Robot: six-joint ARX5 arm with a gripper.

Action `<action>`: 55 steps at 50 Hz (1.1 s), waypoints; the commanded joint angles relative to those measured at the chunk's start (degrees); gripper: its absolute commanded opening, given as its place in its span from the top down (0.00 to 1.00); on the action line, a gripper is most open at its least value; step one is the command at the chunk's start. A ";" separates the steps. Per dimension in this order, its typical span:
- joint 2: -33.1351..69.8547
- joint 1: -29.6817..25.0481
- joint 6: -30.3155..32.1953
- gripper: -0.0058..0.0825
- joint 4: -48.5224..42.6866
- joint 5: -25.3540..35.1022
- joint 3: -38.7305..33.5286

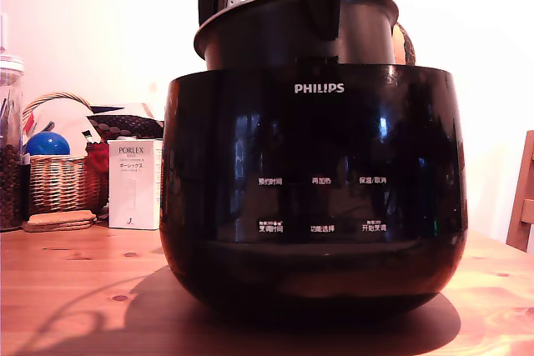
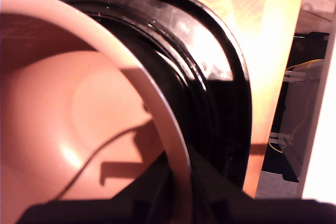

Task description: Place the pot you are holding inside the rice cooker

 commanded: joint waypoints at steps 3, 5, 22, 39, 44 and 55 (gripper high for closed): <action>1.44 0.17 -1.51 0.96 0.92 -2.01 1.44; 1.86 0.07 -1.68 0.96 0.92 -2.03 1.44; 3.19 -1.46 -2.03 0.96 0.92 -2.78 1.40; 3.21 -1.75 -5.62 0.96 0.94 -1.40 1.40; 3.21 -1.77 -7.26 0.96 0.94 0.13 1.40; 3.21 -1.79 -9.33 0.88 0.94 0.90 1.40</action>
